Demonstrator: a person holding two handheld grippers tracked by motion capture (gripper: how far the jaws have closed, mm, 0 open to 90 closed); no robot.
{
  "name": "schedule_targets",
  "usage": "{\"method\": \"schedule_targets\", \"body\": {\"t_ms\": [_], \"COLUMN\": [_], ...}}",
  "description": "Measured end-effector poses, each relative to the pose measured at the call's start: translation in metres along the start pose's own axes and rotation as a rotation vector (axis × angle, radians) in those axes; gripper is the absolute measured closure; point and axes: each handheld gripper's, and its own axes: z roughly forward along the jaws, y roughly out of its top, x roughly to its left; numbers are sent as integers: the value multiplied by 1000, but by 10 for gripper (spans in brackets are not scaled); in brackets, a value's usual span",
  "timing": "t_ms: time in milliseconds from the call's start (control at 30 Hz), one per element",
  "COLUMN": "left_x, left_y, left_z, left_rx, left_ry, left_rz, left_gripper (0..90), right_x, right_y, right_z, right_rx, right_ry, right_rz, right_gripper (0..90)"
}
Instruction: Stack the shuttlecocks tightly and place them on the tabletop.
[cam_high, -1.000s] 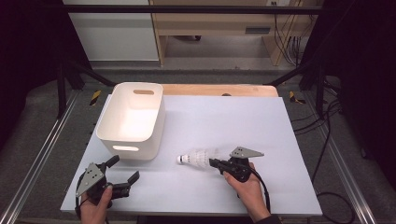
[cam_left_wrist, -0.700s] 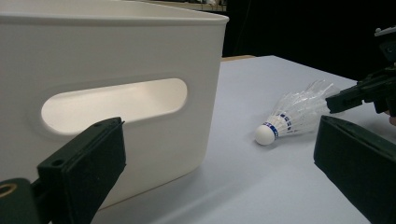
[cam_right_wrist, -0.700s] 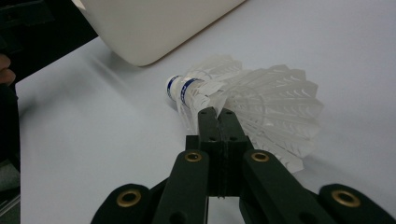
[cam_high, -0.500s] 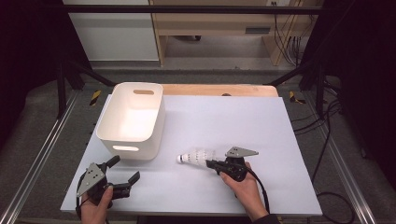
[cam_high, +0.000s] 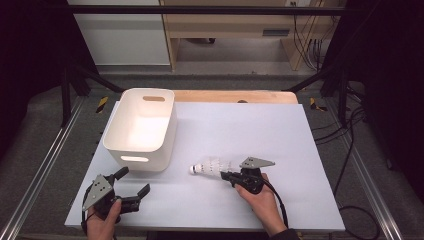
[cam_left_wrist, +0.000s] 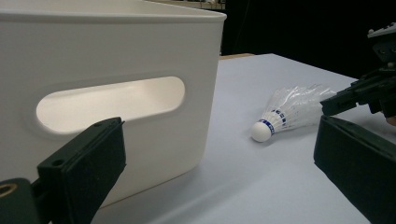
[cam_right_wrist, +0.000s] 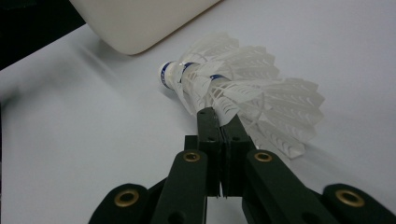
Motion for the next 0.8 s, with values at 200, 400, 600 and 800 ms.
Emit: {"method": "schedule_targets", "body": {"t_ms": [200,400,600,800], "left_x": [0,0,-1,-1], "left_y": [0,0,0,0], "left_z": [0,1,2,2], "left_rx": [2,6,9,10], "left_ry": [0,-2,-5,-5], "left_rz": [-1,2,7,7], "left_gripper": [20,20,20,20], "right_x": [2,6,7,7], "right_y": [0,1,1,0], "right_z": [0,0,2,3], "right_rx": [2,4,14,23], "right_ry": [17,57,79,68], "right_rz": [-20,-51,-67,-77], "right_gripper": [900,900,900,900]}}
